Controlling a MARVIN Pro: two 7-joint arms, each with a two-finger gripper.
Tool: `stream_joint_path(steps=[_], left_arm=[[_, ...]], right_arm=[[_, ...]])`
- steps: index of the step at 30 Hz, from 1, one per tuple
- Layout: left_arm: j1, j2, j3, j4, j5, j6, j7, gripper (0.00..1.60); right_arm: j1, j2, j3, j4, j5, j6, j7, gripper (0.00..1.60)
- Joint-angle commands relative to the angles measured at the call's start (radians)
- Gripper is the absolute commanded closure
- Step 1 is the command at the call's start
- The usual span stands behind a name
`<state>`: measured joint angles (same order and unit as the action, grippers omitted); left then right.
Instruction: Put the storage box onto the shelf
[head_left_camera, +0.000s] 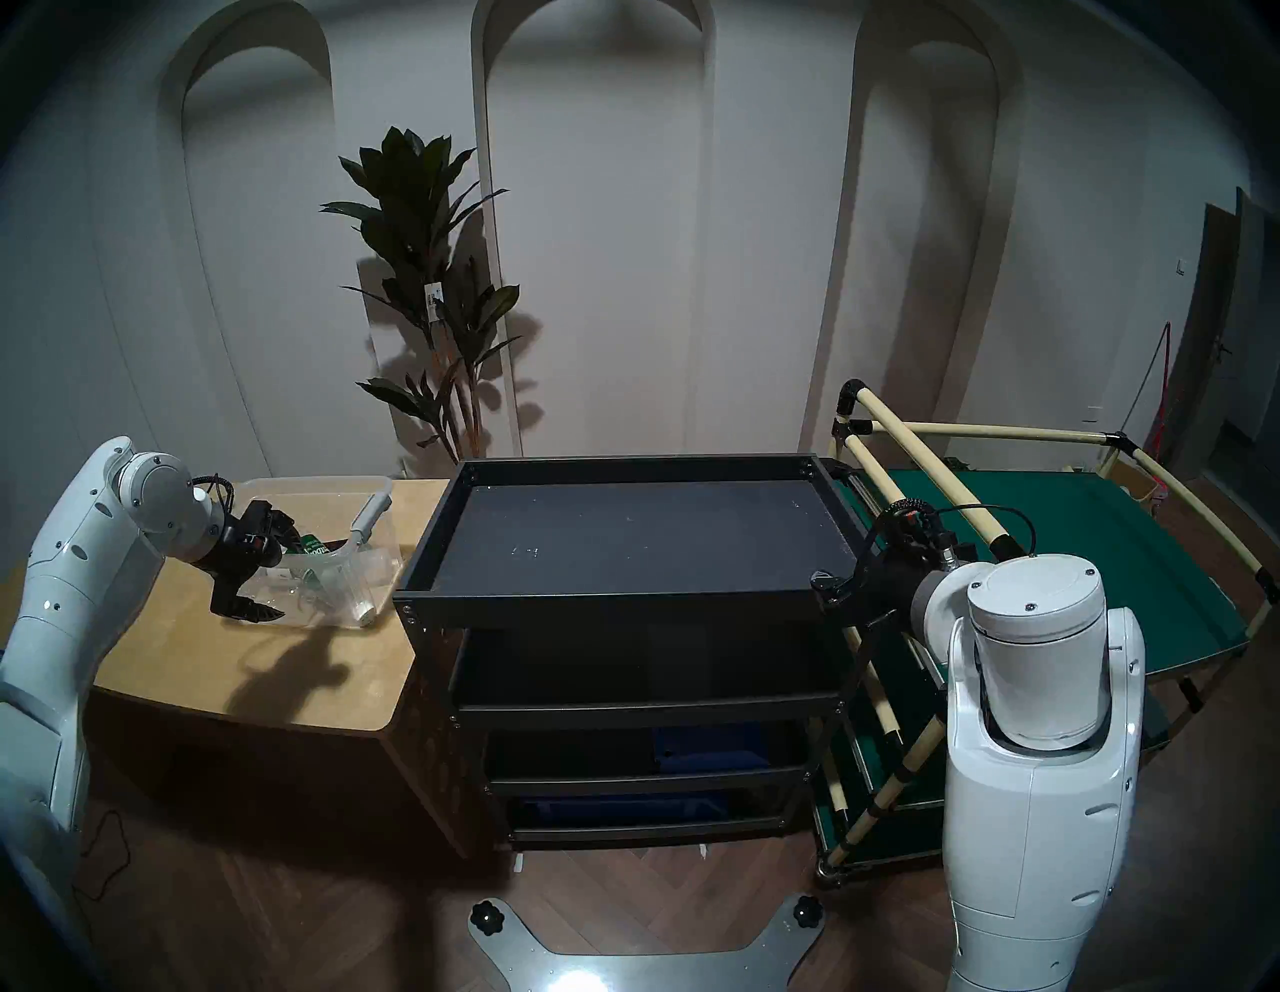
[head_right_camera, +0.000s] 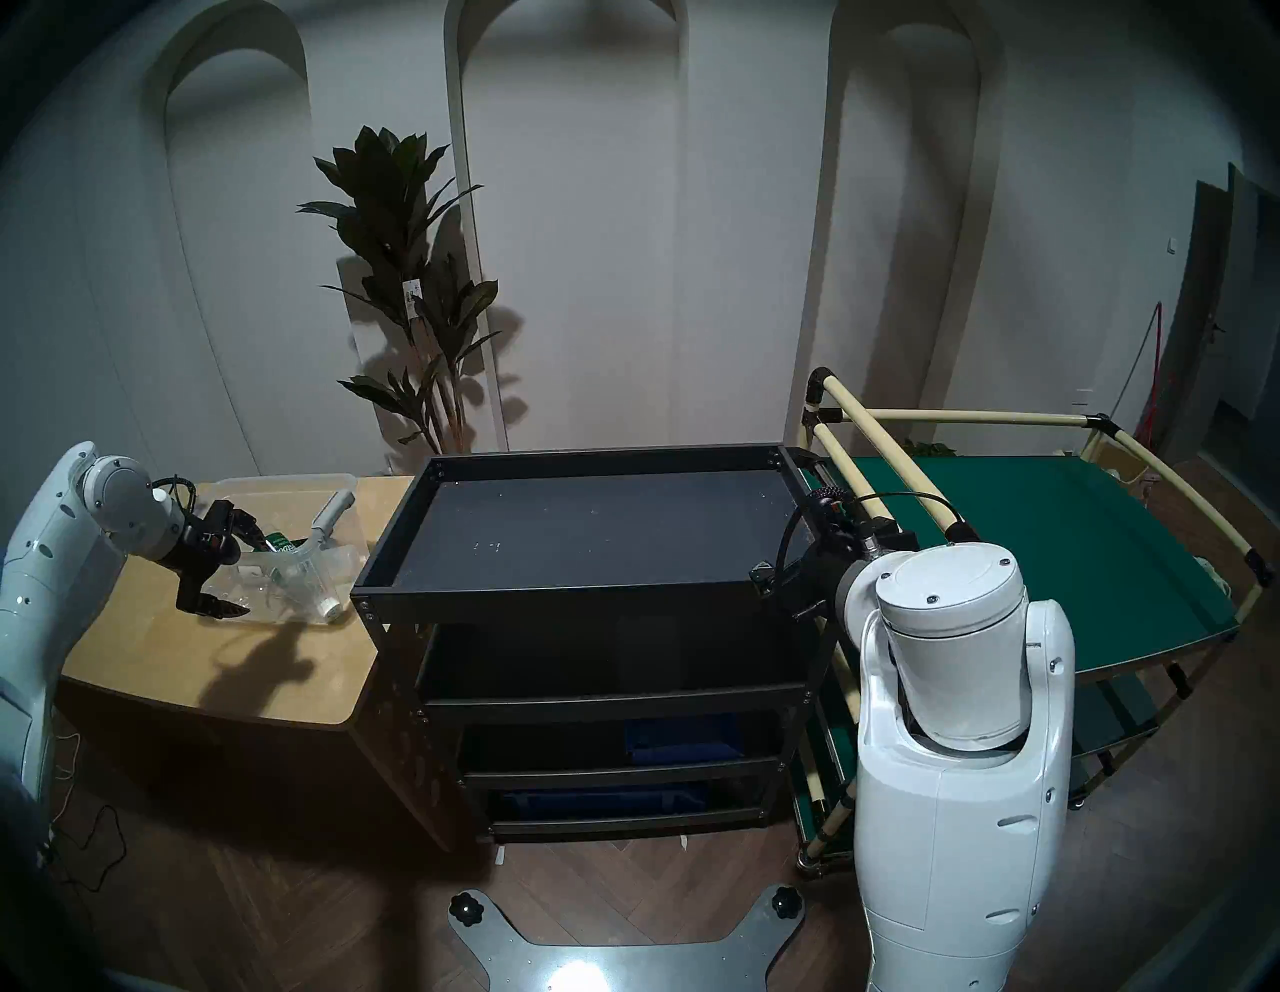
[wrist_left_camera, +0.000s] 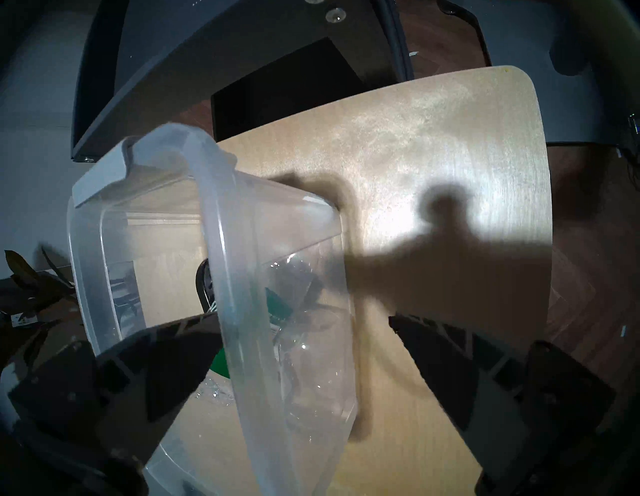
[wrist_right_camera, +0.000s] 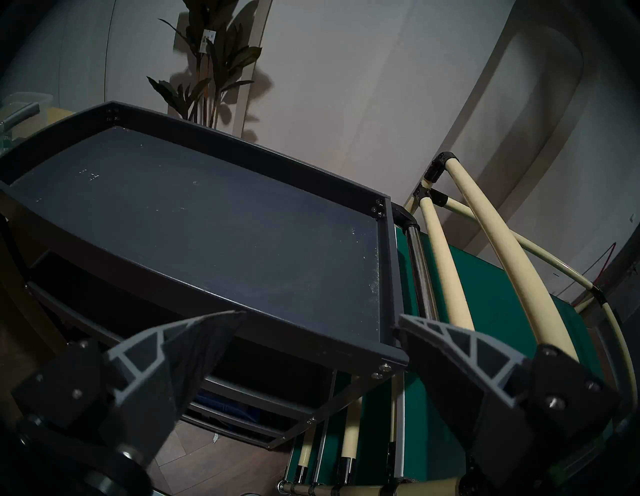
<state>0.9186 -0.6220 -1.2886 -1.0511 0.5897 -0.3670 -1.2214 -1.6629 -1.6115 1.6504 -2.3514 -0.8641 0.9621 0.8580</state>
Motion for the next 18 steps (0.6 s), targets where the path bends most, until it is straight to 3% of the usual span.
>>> stream_joint_path(steps=[1,18], left_arm=[[-0.074,-0.002,0.007,0.025,0.034,-0.018,0.012,0.0],[-0.132,-0.055,0.086,0.129,0.121,-0.058,0.045,0.0]], right_arm=[[0.007,0.001,-0.001,-0.014,0.0,-0.002,-0.001,0.0],[0.01,0.001,0.0,-0.012,0.001,-0.002,-0.001,0.0]])
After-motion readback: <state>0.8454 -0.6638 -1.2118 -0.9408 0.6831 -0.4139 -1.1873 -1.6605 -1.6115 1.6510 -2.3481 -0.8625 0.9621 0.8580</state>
